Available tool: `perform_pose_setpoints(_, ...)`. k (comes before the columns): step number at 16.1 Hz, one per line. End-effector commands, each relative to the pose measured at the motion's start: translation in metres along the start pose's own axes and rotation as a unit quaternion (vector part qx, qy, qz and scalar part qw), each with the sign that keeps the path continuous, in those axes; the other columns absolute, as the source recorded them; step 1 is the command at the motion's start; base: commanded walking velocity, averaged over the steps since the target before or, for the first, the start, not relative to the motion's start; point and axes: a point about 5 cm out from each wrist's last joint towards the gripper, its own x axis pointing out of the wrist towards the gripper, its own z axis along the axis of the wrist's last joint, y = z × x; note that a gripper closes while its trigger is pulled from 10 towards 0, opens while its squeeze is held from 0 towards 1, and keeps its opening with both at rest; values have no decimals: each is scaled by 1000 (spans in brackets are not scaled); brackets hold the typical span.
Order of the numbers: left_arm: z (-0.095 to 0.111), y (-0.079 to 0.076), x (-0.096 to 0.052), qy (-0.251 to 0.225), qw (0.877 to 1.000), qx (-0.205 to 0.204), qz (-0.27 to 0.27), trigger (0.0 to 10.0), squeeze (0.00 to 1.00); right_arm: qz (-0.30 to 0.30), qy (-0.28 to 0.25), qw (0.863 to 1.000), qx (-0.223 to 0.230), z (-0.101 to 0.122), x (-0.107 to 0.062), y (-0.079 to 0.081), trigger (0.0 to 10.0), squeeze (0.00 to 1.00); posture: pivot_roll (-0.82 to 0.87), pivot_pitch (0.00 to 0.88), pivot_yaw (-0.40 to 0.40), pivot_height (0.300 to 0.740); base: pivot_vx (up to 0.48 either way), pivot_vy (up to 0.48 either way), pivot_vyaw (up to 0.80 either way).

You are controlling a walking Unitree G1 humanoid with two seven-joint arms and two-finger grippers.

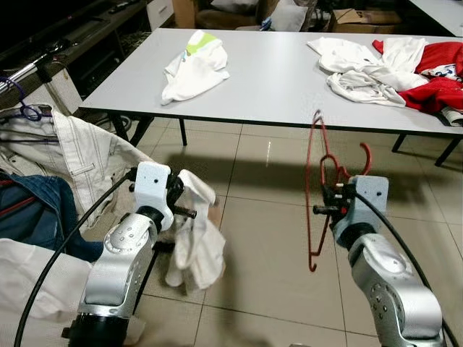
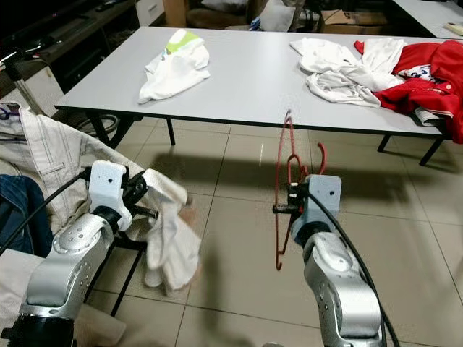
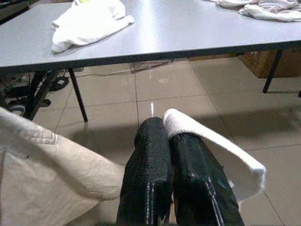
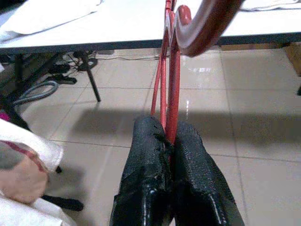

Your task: Hang hanger

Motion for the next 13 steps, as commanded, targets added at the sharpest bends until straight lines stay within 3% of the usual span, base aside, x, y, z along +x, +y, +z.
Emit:
perform_pose_setpoints(1,9,0,0,-17,1000,11,-3,10000,0,-7,10,1000,-25,-2,5,0,10000,0,-39,18,47,740,262,0,0)
perform_pose_setpoints(3,9,0,-3,-16,1000,13,-2,10000,0,0,10,999,-48,-3,11,1,10000,0,-20,24,35,740,268,0,0)
perform_pose_setpoints(8,11,7,-2,-14,1000,16,-2,10000,0,-3,4,999,-42,-1,12,0,10000,0,-37,30,49,740,276,0,0)
perform_pose_setpoints(13,15,4,3,-19,1000,12,-13,10000,0,-13,-1,999,-44,2,13,-6,10000,0,-46,27,61,740,277,0,0)
